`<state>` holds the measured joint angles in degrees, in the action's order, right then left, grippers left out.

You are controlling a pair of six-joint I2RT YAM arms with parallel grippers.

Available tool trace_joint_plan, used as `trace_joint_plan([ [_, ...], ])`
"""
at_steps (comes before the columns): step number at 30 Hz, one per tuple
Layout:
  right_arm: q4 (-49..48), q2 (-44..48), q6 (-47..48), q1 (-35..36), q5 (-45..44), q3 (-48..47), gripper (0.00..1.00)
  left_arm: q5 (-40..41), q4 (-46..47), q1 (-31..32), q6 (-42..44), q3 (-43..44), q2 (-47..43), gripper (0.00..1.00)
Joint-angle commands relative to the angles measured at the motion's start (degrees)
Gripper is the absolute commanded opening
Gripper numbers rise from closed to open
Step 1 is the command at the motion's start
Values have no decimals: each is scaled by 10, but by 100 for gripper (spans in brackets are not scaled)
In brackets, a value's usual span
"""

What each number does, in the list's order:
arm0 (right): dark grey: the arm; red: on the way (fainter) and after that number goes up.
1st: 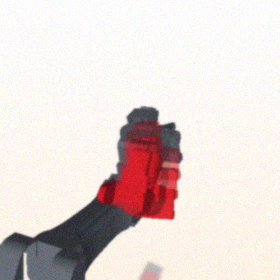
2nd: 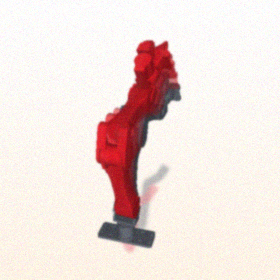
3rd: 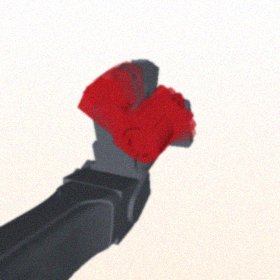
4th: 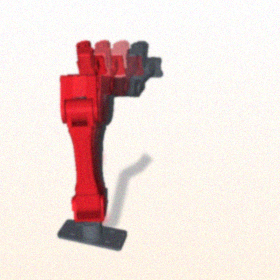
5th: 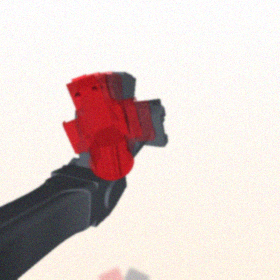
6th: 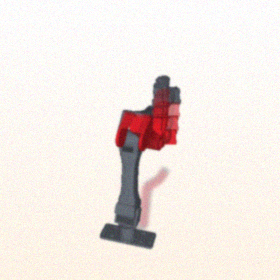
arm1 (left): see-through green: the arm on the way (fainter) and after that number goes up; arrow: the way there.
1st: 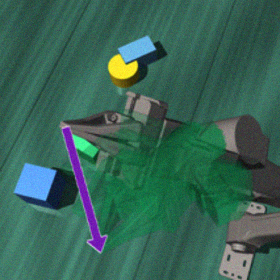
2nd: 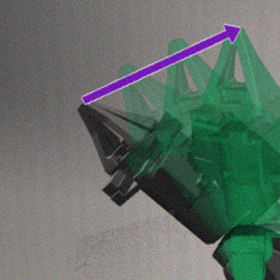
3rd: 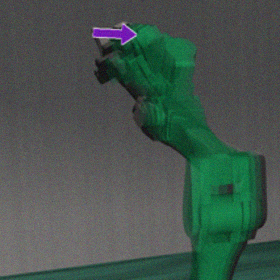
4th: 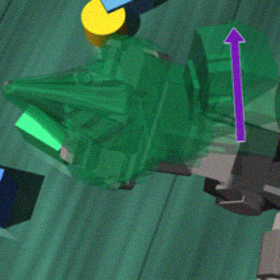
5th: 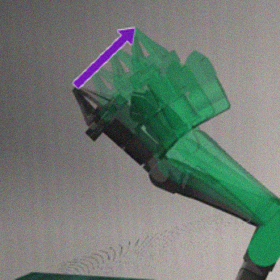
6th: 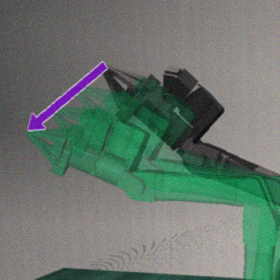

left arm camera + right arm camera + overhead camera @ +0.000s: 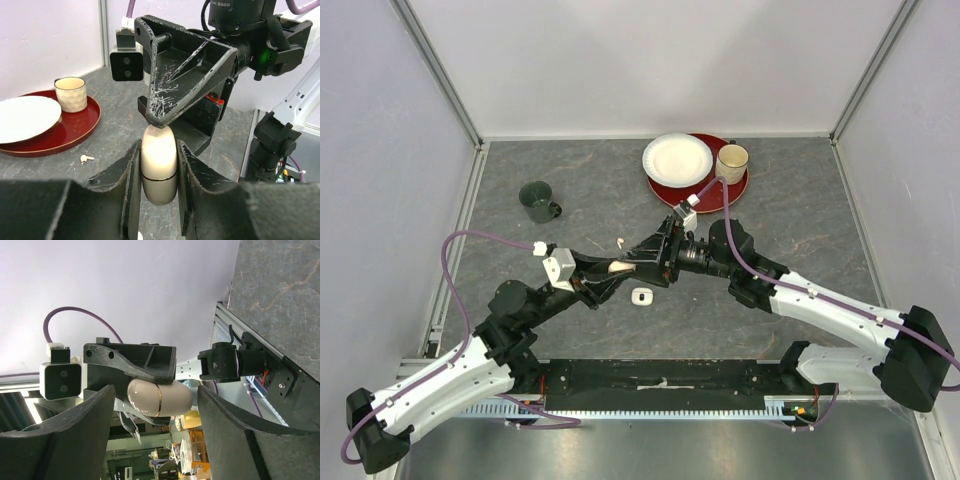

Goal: Insert the wireless bluetooth earbuds into the charging case
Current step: Pick up the charging case at the center of the board.

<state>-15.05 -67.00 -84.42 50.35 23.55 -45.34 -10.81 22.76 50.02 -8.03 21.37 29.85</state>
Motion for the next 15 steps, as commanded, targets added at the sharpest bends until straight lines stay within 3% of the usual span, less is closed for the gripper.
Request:
trace_joint_plan([
  [1,-53,-3,-28,-1,4,5,71,-12,37,3,11,13,-1,2],
  [3,-53,-1,-30,-1,4,7,59,-12,39,3,11,12,-1,2],
  [7,-64,1,-47,0,10,14,54,-4,41,3,10,8,-1,2],
  [8,-65,0,-50,-1,16,14,55,-1,42,3,10,6,-1,2],
  [9,-65,-1,-52,-1,19,14,64,1,44,3,10,4,-1,2],
  [12,-67,0,-57,0,24,16,76,5,47,3,8,3,-3,2],
  [15,-63,1,-58,0,24,16,78,11,49,3,9,2,-8,2],
])
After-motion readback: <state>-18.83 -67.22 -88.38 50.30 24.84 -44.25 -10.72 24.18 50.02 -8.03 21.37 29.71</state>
